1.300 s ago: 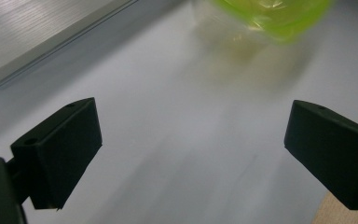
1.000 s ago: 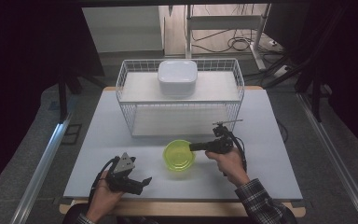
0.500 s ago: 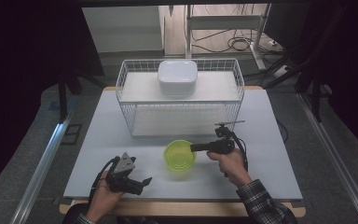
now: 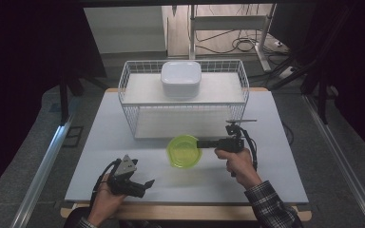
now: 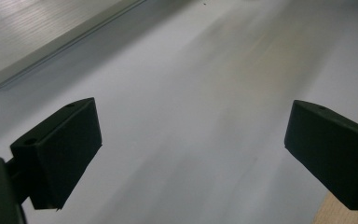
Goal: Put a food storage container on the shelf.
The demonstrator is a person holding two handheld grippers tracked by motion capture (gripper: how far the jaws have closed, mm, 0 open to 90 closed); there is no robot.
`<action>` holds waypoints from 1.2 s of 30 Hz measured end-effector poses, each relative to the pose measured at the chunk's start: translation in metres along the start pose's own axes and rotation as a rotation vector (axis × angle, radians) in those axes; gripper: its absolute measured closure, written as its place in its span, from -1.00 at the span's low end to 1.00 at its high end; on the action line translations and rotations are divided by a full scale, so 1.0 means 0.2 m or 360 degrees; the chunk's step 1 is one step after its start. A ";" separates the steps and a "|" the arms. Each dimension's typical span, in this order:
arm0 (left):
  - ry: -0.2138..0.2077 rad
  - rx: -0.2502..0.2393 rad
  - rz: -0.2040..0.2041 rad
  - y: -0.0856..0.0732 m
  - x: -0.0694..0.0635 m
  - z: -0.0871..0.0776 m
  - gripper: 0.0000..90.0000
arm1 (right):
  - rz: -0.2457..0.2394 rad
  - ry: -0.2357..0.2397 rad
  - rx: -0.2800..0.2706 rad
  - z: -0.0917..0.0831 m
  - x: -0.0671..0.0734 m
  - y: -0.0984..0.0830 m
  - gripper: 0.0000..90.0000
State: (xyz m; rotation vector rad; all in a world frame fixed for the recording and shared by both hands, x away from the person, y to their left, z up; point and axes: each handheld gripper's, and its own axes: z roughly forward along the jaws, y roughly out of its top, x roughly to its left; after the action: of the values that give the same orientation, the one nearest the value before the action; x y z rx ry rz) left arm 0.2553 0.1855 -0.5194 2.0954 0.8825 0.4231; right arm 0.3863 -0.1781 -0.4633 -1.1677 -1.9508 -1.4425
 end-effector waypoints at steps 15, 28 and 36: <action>0.0003 -0.0029 -0.0017 0.00 0.01 -0.01 -0.93 | -0.0026 0.0120 -0.0179 -0.16 0.21 0.20 0.86; -0.0001 -0.0032 -0.0017 0.00 0.01 -0.01 -0.93 | -0.0053 0.0134 -0.0285 -0.24 0.35 0.38 0.86; -0.0009 -0.0032 -0.0018 0.00 0.01 0.00 -0.93 | -0.0107 0.0106 -0.0333 -0.25 0.47 0.51 0.86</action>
State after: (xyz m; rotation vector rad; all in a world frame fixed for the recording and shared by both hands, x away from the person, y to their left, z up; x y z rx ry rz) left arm 0.2558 0.1867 -0.5189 2.0715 0.8833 0.4181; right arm 0.4139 -0.1806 -0.3180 -1.1346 -1.8452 -1.7326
